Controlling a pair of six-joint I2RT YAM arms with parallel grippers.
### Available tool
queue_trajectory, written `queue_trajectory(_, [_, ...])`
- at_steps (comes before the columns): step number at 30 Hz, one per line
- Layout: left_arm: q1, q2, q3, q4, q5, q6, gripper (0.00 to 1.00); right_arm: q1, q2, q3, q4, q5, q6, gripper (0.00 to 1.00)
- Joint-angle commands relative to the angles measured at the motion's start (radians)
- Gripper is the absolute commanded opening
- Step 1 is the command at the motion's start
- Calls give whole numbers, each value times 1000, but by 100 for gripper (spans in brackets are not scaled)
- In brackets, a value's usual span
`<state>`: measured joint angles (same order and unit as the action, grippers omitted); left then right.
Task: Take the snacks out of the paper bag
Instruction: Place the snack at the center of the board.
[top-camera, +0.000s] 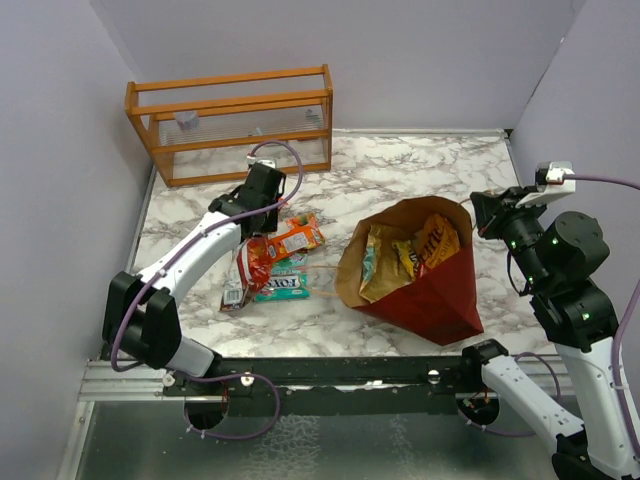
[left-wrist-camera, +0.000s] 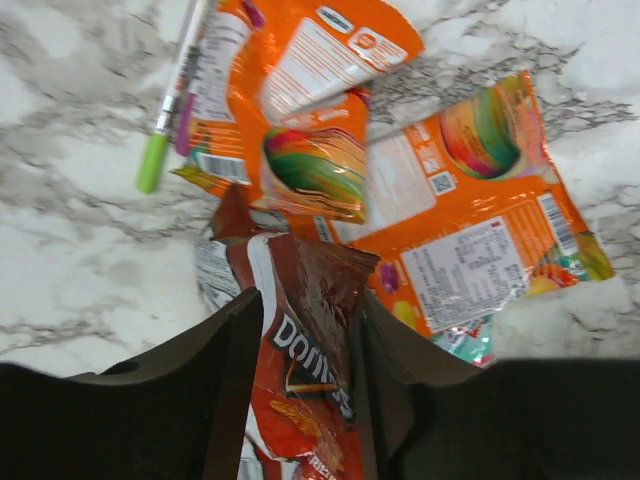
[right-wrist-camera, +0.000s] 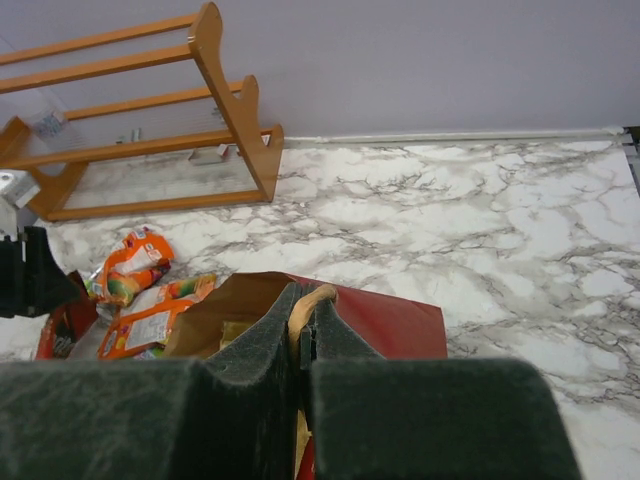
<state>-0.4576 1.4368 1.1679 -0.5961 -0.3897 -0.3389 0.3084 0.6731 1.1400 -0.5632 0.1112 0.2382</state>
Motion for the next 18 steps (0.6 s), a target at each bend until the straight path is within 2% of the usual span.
queue_trajectory(1, [4,4,32,20,197,-69,51,1,-18,38,70,-14,-6,2])
queue_trajectory(8, [1,-252,-47,189,450,-209,79,1,-16,6,101,-39,6,2])
queue_trajectory(14, [-17,-302,-98,210,571,-277,82,1,-5,6,109,-47,9,2])
queue_trajectory(18, [-49,-324,-151,289,634,-319,82,2,-12,6,102,-44,9,2])
